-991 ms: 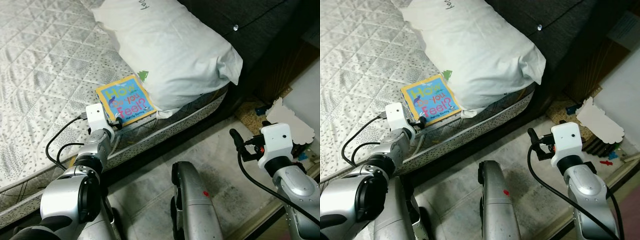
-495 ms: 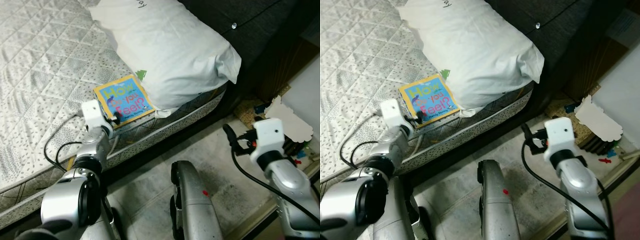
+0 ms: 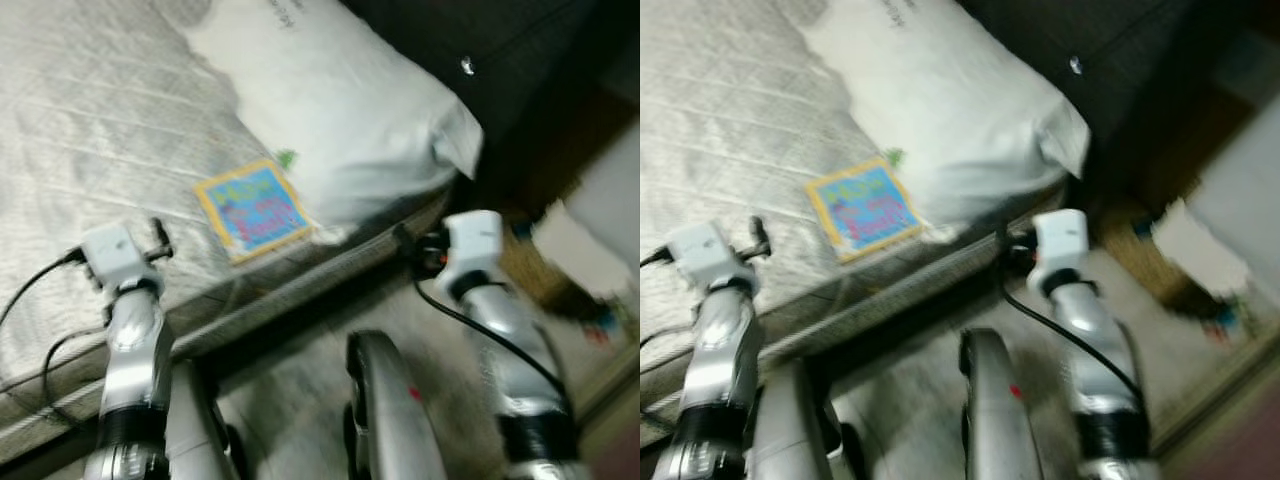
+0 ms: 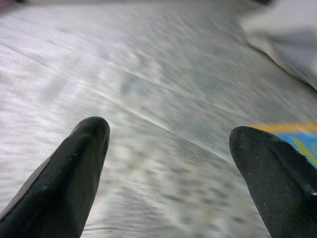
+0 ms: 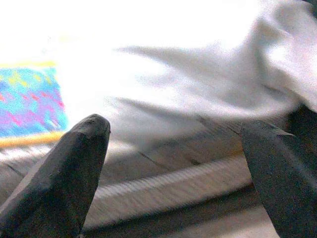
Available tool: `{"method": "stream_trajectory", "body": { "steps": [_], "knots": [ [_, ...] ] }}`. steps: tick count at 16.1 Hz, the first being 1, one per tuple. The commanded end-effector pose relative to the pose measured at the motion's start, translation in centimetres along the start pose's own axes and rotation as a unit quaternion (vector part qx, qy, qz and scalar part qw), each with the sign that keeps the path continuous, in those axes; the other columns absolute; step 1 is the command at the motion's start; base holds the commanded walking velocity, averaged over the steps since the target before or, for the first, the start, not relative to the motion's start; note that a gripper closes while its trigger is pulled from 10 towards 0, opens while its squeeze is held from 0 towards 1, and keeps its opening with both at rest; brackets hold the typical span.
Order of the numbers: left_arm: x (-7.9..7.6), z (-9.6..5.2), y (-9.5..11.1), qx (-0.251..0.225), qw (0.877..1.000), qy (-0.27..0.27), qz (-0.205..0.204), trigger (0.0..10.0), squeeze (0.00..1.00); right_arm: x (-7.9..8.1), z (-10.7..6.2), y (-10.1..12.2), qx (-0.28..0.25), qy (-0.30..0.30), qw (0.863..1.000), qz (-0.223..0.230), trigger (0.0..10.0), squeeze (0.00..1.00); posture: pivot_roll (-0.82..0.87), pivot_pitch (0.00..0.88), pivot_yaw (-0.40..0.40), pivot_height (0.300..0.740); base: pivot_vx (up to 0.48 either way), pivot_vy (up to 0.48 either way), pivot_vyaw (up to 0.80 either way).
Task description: Clean up the room
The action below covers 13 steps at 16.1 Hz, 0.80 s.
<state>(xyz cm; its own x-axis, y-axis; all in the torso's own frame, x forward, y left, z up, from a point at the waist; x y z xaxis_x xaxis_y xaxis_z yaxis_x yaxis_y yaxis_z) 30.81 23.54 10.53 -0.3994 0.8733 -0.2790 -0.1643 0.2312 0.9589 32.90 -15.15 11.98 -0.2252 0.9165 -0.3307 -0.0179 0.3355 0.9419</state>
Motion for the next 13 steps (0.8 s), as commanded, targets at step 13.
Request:
{"method": "stream_trajectory", "body": {
  "steps": [13],
  "knots": [
    [-2.2, -1.1, 1.5, -0.036, 0.994, -0.091, 0.045, 10.0, 0.00, 4.4, 6.4, 4.3, -0.076, 0.046, 0.987, 0.133, 10.0, 0.00, 0.02, 0.000, -0.026, 0.616, 0.000, 0.000, 0.00]
  ]
}}
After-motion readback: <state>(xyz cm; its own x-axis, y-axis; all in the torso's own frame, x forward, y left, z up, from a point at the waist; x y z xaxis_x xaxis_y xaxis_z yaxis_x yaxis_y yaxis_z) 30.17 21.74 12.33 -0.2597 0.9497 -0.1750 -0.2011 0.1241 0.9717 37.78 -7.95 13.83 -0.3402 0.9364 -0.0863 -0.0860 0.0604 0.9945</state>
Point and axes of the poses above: a point about 5 cm out from each wrist's last joint towards the gripper, its own z axis pointing out of the wrist towards the gripper, its own y axis along the axis of the wrist's last joint, x = y × z, the point moved 2 cm from there along z, pointing out of the wrist towards the gripper, and after that the axes turned 15 degrees about -z, right-handed, at the moved point
